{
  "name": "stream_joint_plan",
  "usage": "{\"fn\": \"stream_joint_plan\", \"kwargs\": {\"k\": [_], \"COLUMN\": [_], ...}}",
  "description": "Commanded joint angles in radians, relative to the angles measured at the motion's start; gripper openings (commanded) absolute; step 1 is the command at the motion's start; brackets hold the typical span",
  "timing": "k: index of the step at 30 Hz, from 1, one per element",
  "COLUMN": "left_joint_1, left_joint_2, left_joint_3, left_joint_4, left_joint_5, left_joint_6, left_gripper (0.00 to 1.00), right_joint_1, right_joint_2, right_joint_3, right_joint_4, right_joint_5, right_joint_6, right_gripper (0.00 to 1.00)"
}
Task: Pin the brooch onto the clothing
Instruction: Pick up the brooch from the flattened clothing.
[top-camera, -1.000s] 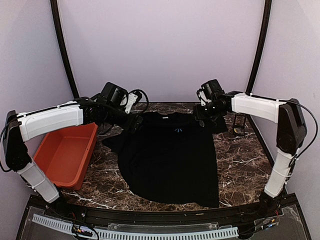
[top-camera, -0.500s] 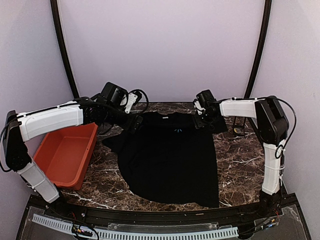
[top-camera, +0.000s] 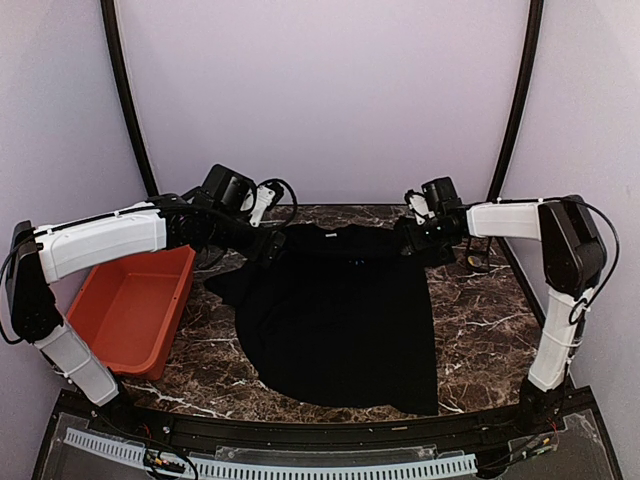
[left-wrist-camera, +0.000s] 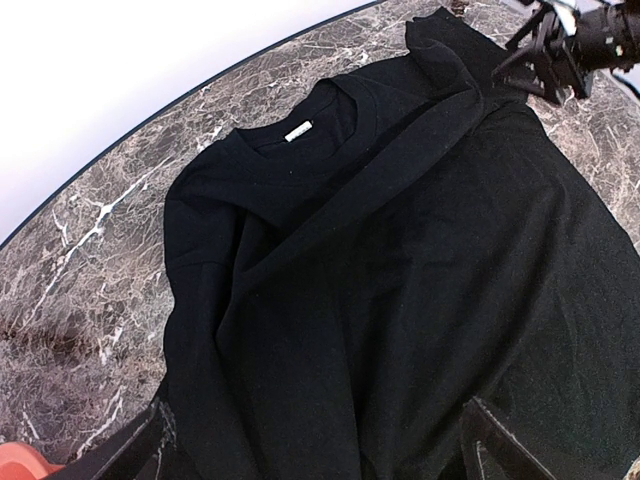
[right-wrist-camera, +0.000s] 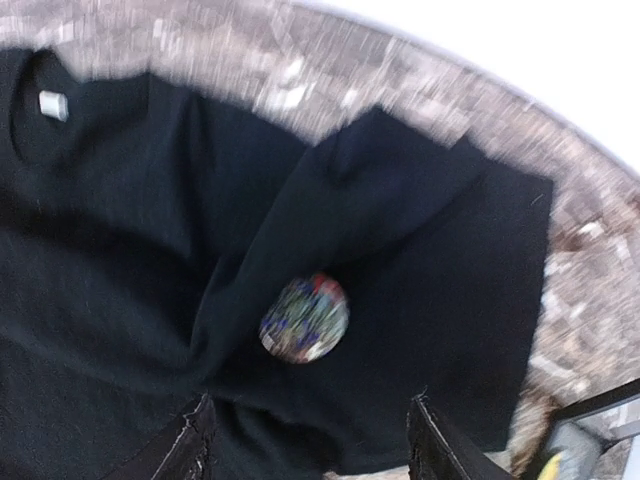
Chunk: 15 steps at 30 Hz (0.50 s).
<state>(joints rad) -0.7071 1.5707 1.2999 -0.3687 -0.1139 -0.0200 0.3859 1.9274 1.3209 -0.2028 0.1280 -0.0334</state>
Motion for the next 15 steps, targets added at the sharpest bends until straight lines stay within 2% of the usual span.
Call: {"fn": "stream_joint_plan", "kwargs": {"k": [1, 15], "left_joint_1": [0.001, 0.001], "left_joint_2": [-0.016, -0.015], "left_joint_3": [0.002, 0.003], "left_joint_4": [-0.024, -0.025], "left_joint_5": [0.001, -0.001], "left_joint_6": [-0.003, -0.001], "left_gripper": [0.99, 0.99], "right_joint_1": [-0.013, -0.014], "right_joint_2": [-0.034, 0.105], "right_joint_3": [-0.002, 0.085], "right_joint_4": [0.086, 0.021], "right_joint_5": [-0.019, -0.003], "right_joint_6": [-0.026, -0.098], "right_gripper": [0.63, 0.57]}}
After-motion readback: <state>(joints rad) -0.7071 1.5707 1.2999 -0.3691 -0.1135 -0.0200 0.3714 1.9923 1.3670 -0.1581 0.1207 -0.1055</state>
